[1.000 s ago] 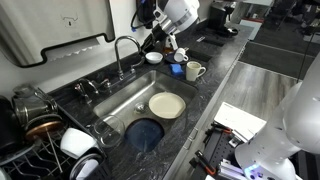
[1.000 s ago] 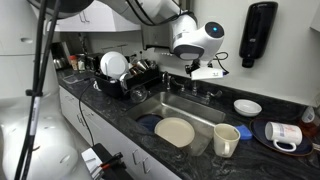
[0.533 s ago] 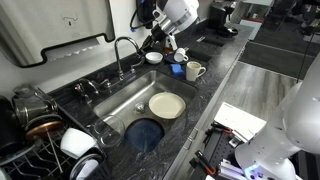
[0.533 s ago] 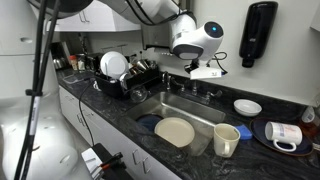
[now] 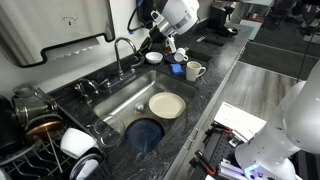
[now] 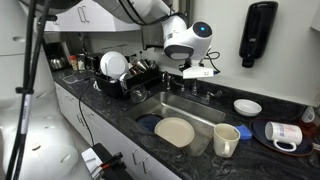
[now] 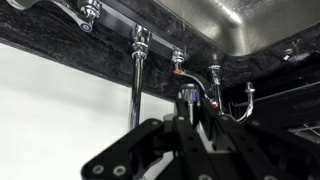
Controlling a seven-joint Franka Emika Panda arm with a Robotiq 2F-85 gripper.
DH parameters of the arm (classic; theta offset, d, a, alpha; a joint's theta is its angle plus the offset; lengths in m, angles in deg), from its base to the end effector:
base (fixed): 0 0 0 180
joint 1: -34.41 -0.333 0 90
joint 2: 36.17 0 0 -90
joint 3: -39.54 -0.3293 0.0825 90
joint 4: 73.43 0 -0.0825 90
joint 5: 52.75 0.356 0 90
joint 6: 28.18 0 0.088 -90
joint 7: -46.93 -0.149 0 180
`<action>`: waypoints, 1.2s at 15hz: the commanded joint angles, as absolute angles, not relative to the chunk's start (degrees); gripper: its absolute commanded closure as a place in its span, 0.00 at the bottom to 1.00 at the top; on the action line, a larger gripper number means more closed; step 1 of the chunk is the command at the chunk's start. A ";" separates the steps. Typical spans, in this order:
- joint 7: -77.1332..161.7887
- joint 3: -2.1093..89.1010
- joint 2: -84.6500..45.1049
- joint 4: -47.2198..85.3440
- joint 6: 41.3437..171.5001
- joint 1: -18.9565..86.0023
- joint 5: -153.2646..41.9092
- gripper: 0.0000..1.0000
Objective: Move the faucet head to the left
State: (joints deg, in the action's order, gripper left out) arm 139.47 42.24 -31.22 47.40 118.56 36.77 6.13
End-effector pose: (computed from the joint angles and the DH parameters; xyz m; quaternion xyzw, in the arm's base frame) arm 0.5838 -0.0443 0.4083 -0.8644 -0.3363 -0.3592 0.1030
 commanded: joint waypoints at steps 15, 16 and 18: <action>125.19 39.74 -56.09 66.08 115.26 34.25 -12.90 0.49; 121.55 39.10 -57.45 66.38 113.16 36.10 -18.59 0.42; 115.05 39.90 -59.73 65.94 107.58 37.35 -29.14 0.28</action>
State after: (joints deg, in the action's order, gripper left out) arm 121.87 39.84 -55.08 64.51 114.44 34.38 -17.95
